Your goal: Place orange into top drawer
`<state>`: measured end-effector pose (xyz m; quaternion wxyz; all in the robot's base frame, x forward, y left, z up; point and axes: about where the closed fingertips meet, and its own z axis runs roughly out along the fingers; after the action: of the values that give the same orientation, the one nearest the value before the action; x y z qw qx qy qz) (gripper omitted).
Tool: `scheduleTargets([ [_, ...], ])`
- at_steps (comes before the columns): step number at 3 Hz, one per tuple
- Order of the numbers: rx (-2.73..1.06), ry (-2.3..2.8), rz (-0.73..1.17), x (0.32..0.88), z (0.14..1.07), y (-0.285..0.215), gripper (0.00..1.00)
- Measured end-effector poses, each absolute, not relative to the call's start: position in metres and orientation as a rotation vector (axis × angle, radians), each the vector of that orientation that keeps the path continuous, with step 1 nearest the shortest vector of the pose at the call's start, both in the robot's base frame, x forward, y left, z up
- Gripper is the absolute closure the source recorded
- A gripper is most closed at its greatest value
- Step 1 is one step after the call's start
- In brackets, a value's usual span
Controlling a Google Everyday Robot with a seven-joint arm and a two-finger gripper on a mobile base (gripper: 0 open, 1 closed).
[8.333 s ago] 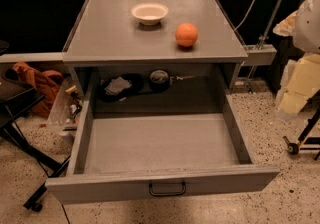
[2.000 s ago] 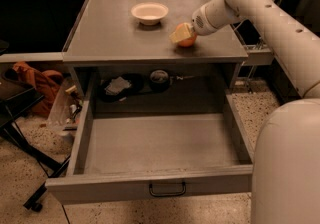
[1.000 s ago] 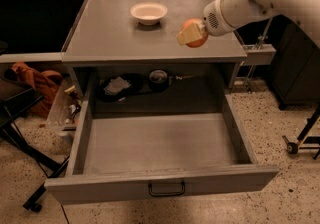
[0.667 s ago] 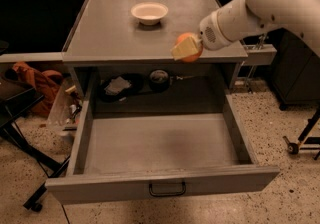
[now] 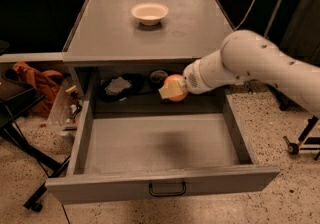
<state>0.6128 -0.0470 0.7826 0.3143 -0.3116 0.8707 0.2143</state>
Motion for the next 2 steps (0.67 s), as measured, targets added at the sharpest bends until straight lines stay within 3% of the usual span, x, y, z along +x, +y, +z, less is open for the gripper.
scheduleTargets([
  [2,-0.760,2.328,0.580,0.6080,0.7614,-0.0424,1.00],
])
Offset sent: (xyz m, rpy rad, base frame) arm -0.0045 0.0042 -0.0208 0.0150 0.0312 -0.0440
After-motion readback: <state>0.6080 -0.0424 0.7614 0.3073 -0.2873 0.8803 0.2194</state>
